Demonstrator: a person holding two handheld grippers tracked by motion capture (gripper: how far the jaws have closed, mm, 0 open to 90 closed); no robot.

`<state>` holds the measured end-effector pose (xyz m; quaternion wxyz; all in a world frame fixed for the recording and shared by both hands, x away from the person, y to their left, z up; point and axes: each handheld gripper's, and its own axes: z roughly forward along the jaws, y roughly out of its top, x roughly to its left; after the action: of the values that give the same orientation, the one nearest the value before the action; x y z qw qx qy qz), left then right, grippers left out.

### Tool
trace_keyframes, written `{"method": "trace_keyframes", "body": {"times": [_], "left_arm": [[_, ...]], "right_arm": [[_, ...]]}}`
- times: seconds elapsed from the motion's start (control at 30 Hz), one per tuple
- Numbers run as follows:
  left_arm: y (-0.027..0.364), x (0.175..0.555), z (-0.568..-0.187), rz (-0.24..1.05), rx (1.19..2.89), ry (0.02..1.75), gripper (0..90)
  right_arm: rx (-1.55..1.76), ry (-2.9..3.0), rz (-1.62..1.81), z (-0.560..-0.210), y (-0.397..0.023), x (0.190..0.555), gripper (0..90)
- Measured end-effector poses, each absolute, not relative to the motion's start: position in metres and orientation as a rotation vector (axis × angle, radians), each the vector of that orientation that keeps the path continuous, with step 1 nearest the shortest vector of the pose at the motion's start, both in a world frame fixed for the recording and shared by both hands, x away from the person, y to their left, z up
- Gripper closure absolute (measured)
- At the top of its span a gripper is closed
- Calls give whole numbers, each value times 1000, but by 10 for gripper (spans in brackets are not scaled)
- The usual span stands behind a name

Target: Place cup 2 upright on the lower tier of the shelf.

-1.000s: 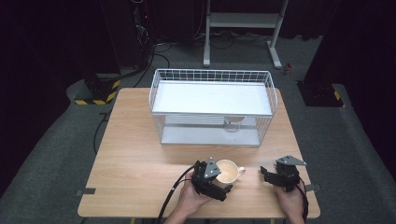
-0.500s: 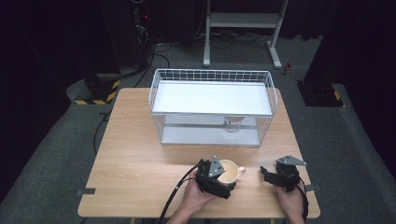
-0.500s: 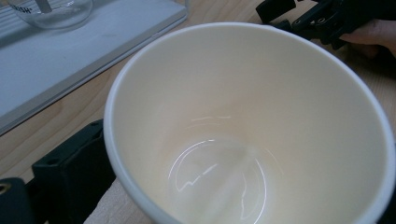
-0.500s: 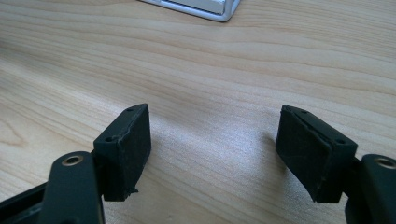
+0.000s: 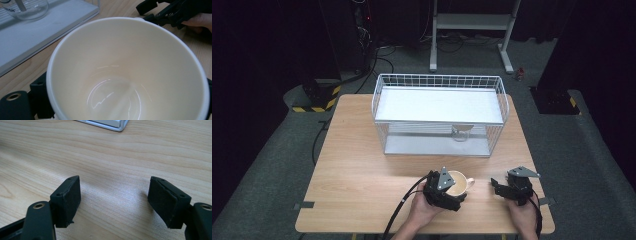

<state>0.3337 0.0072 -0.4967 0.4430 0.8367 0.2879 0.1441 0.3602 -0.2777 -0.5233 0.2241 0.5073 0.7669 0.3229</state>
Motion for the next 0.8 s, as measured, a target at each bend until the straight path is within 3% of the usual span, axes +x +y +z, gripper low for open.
{"method": "trace_keyframes", "body": {"times": [0.8], "left_arm": [[19,336,-488,386,2049,750,94]], "right_arm": [[1403,2116,892,-523,-278,360,265]]}}
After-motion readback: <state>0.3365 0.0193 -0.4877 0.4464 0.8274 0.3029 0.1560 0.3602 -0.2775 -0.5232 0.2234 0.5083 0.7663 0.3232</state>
